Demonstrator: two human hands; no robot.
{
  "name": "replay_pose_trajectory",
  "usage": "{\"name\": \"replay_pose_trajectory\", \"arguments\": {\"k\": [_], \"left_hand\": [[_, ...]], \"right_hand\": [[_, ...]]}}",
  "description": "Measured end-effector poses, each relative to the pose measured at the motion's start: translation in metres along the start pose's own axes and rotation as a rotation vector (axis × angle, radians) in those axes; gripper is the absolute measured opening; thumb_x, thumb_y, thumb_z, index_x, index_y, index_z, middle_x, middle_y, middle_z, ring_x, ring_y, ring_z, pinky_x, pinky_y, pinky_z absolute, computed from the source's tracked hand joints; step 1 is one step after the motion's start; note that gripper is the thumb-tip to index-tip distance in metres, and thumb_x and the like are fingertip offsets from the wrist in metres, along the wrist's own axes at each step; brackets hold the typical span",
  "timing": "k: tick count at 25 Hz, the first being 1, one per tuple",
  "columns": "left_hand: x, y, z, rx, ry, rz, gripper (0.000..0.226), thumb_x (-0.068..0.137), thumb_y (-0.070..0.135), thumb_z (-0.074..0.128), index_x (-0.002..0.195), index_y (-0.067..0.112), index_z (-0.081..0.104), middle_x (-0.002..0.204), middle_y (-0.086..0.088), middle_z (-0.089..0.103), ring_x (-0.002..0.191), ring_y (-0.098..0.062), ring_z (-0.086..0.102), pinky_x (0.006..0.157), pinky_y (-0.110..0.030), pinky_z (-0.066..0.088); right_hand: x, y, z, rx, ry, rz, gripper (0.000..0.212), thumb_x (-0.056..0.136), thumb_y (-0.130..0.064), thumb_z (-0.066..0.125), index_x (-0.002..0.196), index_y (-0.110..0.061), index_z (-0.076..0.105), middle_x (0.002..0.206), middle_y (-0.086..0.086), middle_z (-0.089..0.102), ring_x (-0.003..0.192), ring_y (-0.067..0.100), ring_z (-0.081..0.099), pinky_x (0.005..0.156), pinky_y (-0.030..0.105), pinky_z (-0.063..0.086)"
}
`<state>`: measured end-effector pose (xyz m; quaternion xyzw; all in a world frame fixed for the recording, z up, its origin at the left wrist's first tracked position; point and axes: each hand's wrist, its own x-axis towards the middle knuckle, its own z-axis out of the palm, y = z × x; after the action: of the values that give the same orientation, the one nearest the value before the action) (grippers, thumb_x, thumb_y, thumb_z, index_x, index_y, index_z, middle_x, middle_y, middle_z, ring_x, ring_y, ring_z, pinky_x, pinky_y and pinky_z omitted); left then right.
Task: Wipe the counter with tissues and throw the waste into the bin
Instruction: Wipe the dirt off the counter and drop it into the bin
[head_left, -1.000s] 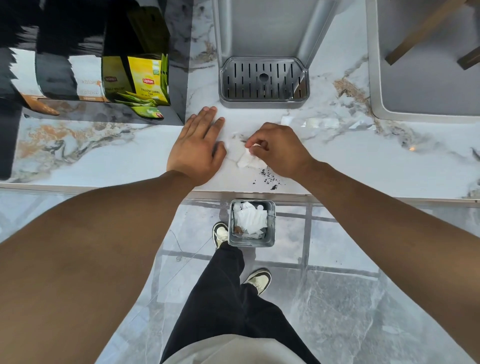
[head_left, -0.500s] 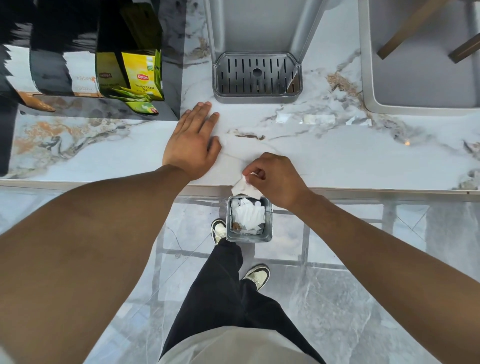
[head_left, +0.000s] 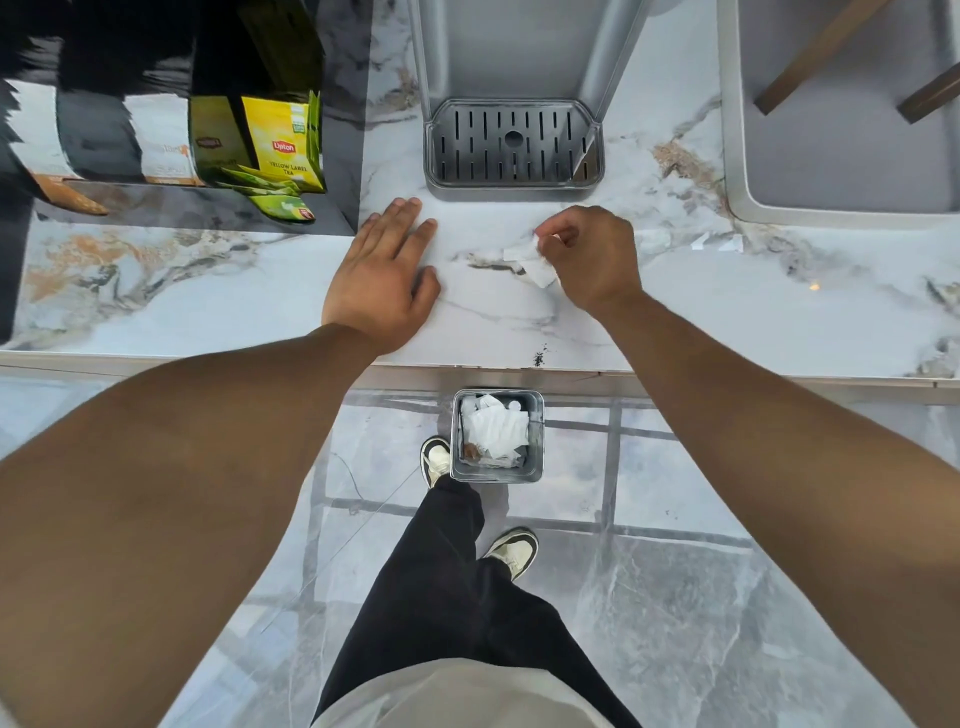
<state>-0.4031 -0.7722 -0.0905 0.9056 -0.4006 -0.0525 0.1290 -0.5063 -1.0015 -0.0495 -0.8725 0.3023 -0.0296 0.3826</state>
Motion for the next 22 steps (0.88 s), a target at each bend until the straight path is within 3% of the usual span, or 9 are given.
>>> {"name": "replay_pose_trajectory", "arguments": {"k": [4,10,13,15,18,22], "left_hand": [[0.0,0.001,-0.001,0.001,0.0,0.011,0.056,0.099,0.032,0.036,0.149,0.008,0.04,0.163,-0.013,0.028,0.153,-0.026,0.019,0.125,-0.043,0.015],[0.0,0.0,0.001,0.004,0.014,0.015,0.056,0.099,0.032,0.036,0.149,0.007,0.04,0.163,-0.013,0.028,0.153,-0.027,0.02,0.125,-0.044,0.016],[0.001,0.0,0.001,-0.005,0.012,0.022,0.056,0.098,0.032,0.036,0.149,0.007,0.04,0.162,-0.014,0.028,0.153,-0.027,0.02,0.125,-0.045,0.016],[0.001,0.0,0.001,-0.002,0.011,0.018,0.056,0.099,0.032,0.036,0.149,0.007,0.04,0.163,-0.013,0.028,0.153,-0.027,0.019,0.125,-0.044,0.016],[0.0,0.0,0.001,-0.002,0.002,0.018,0.056,0.099,0.031,0.036,0.149,0.008,0.039,0.163,-0.013,0.026,0.153,-0.026,0.018,0.125,-0.044,0.015],[0.0,-0.002,0.002,0.002,0.006,0.024,0.056,0.099,0.031,0.037,0.149,0.008,0.039,0.163,-0.014,0.027,0.153,-0.027,0.019,0.125,-0.045,0.015]], "right_hand": [[-0.034,0.019,0.008,-0.051,0.022,-0.104,0.011,0.087,-0.013,0.067,0.094,-0.015,0.074,0.094,0.006,0.065,0.075,0.013,0.059,0.082,0.025,0.048],[-0.107,0.027,0.011,-0.016,-0.127,-0.116,0.01,0.087,-0.007,0.07,0.092,-0.014,0.075,0.092,0.0,0.063,0.066,0.0,0.051,0.074,0.009,0.039],[-0.124,0.023,0.003,0.098,-0.211,-0.078,0.011,0.085,-0.008,0.072,0.087,-0.018,0.077,0.087,-0.006,0.065,0.066,0.0,0.056,0.07,0.01,0.04],[-0.11,0.021,-0.011,0.186,-0.045,-0.059,0.011,0.085,-0.012,0.072,0.085,-0.022,0.077,0.084,-0.009,0.068,0.068,0.001,0.061,0.068,0.012,0.044],[-0.064,0.037,-0.037,0.095,0.315,0.08,0.013,0.085,-0.015,0.065,0.083,-0.022,0.076,0.086,-0.002,0.073,0.076,0.011,0.067,0.076,0.025,0.053],[-0.057,0.06,-0.029,-0.041,0.316,0.257,0.017,0.088,-0.015,0.058,0.09,-0.016,0.075,0.091,0.01,0.071,0.085,0.025,0.066,0.082,0.03,0.05]]}}
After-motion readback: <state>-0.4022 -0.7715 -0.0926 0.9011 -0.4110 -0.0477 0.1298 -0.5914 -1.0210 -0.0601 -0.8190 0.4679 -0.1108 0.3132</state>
